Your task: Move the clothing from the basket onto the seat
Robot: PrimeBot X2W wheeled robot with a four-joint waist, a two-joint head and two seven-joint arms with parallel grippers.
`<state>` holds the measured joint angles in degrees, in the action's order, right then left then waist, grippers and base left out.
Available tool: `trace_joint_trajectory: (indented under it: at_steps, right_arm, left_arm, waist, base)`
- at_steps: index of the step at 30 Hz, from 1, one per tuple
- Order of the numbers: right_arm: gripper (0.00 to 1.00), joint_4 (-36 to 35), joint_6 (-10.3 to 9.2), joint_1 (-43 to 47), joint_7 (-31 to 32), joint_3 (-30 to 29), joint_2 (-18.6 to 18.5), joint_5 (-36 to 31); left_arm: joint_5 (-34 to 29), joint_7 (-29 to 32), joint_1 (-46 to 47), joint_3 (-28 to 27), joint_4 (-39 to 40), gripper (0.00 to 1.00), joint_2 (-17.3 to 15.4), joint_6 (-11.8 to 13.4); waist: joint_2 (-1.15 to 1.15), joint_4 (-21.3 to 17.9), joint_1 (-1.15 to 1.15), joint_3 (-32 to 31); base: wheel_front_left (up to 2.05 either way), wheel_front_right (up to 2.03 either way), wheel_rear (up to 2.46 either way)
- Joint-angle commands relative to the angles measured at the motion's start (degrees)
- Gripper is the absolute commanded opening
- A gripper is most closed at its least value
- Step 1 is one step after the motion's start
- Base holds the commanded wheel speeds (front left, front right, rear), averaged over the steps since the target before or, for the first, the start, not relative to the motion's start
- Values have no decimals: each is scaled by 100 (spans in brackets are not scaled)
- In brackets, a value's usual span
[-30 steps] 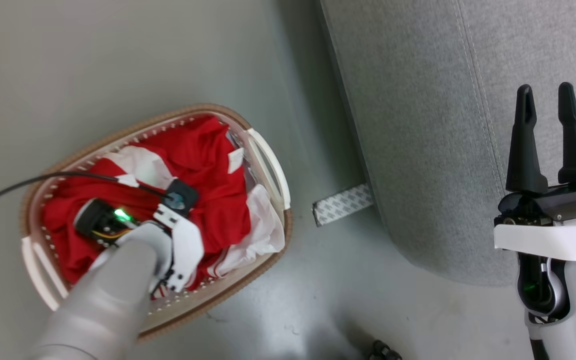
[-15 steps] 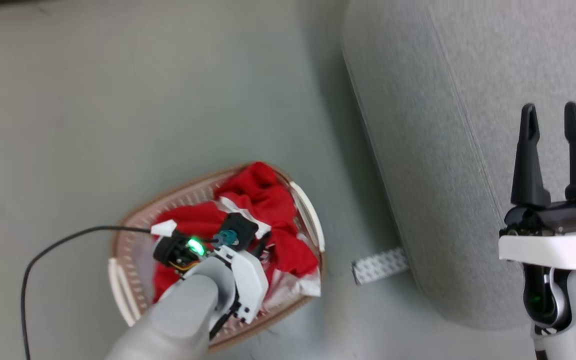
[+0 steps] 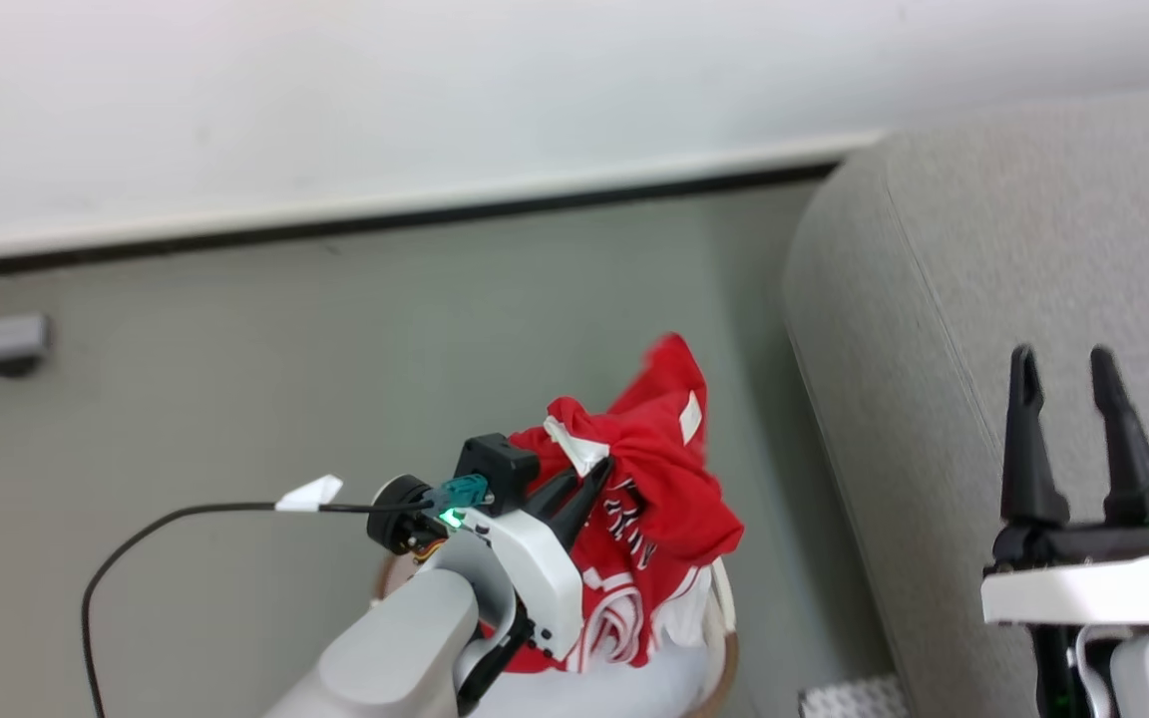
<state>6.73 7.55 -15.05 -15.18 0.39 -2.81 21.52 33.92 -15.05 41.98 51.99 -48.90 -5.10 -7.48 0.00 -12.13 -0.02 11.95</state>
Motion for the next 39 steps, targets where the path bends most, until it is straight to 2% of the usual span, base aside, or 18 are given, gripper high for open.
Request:
trace_joint_trajectory:
  at_steps: [1,11,22,33,39]
  right_arm:
    - [100,31,-12,131,5,9,-15,4]
    - [100,185,-12,587,5,227,-15,14]
    - [100,229,-12,760,5,504,-15,26]
    - [100,253,-12,799,5,847,-68,-65]
    - [100,461,-12,634,5,1562,-347,-44]
  left_arm:
    - [106,-13,-128,-56,117,0,-55,4]
    - [25,-16,-397,-578,1393,0,-277,86]
    - [197,227,-248,-826,2446,0,-523,294]
    - [306,383,-432,-876,2884,0,-696,481]
    - [328,430,-389,-839,2943,0,-677,487]
  waist:
    - [0,338,2,-488]
    - [0,584,2,-1113]
    - [0,702,2,-1335]
    - [0,673,2,-1293]
    - [0,725,2,-1264]
  base:
    - [0,0,0]
    - [0,0,0]
    - [0,0,0]
    - [0,0,0]
    - [0,0,0]
